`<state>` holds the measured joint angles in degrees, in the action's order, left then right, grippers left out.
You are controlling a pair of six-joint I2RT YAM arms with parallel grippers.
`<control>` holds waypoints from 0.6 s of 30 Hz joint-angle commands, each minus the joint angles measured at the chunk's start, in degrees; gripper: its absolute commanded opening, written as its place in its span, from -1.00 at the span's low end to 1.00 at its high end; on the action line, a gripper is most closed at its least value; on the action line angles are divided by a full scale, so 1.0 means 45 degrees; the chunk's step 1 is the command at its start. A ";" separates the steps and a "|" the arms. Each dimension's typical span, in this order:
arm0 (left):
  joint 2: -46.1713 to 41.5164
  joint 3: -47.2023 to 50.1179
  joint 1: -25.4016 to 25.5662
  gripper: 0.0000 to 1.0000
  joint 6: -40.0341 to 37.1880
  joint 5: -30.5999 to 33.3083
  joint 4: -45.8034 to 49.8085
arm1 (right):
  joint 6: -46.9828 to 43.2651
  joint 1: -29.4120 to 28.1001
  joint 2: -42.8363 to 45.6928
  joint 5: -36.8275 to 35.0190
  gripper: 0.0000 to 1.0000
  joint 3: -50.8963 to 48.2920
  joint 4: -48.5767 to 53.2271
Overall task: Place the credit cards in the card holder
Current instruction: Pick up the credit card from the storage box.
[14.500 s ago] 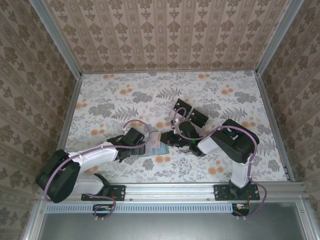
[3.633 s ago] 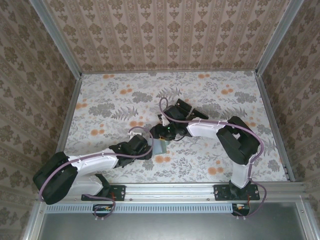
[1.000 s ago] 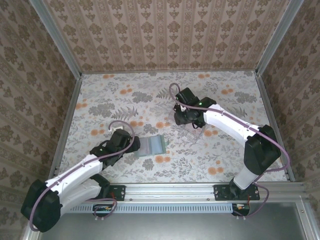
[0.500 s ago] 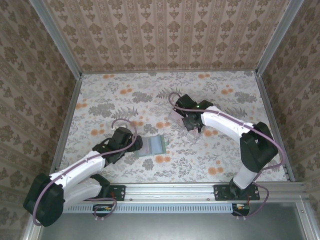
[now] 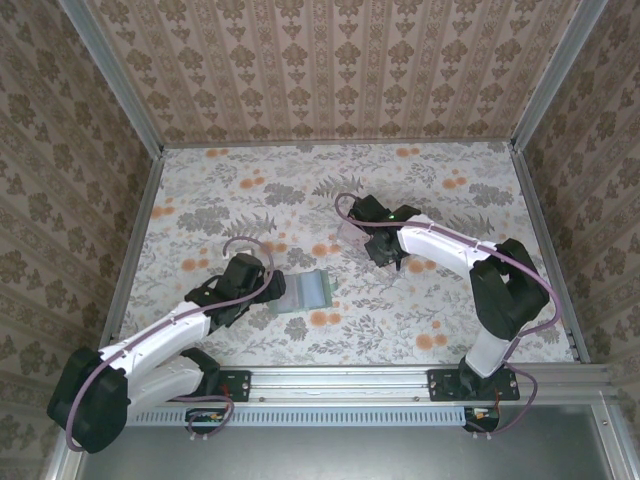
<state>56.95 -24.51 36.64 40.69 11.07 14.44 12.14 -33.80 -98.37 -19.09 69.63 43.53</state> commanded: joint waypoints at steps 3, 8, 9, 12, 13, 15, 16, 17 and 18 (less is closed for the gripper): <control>0.0040 -0.0114 -0.0057 1.00 -0.0053 -0.0114 -0.0161 | -0.0080 0.0056 0.0303 0.0380 -0.42 -0.0150 0.0070; 0.0044 -0.0109 -0.0057 1.00 -0.0016 -0.0113 -0.0181 | -0.0158 0.0051 0.0275 0.0494 -0.51 -0.0111 0.0060; 0.0040 -0.0119 -0.0057 1.00 -0.0036 -0.0113 -0.0181 | -0.0178 0.0051 0.0253 0.0521 -0.53 -0.0121 0.0054; 0.0045 -0.0124 -0.0058 1.00 -0.0001 -0.0113 -0.0200 | -0.0255 0.0051 0.0228 0.0546 -0.59 -0.0122 0.0059; 0.0040 -0.0119 -0.0057 1.00 -0.0003 -0.0133 -0.0200 | -0.0283 0.0051 0.0253 0.0567 -0.61 -0.0121 0.0054; 0.0051 -0.0119 -0.0062 1.00 -0.0033 -0.0154 -0.0231 | -0.0441 0.0050 0.0306 0.0644 -0.64 -0.0103 0.0043; 0.0026 -0.0119 -0.0058 1.00 -0.0032 -0.0143 -0.0220 | -0.0519 0.0049 0.0368 0.0716 -0.64 -0.0101 0.0015; 0.0040 -0.0119 -0.0057 1.00 -0.0037 -0.0142 -0.0241 | -0.0620 0.0049 0.0439 0.0783 -0.65 -0.0101 -0.0004; 0.0042 -0.0137 -0.0067 1.00 -0.0033 -0.0153 -0.0261 | -0.0748 0.0051 0.0517 0.0866 -0.66 -0.0082 -0.0017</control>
<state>56.95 -24.51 36.64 40.69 11.00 13.63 10.31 -33.74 -97.76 -17.12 69.63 43.48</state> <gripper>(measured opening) 0.997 0.174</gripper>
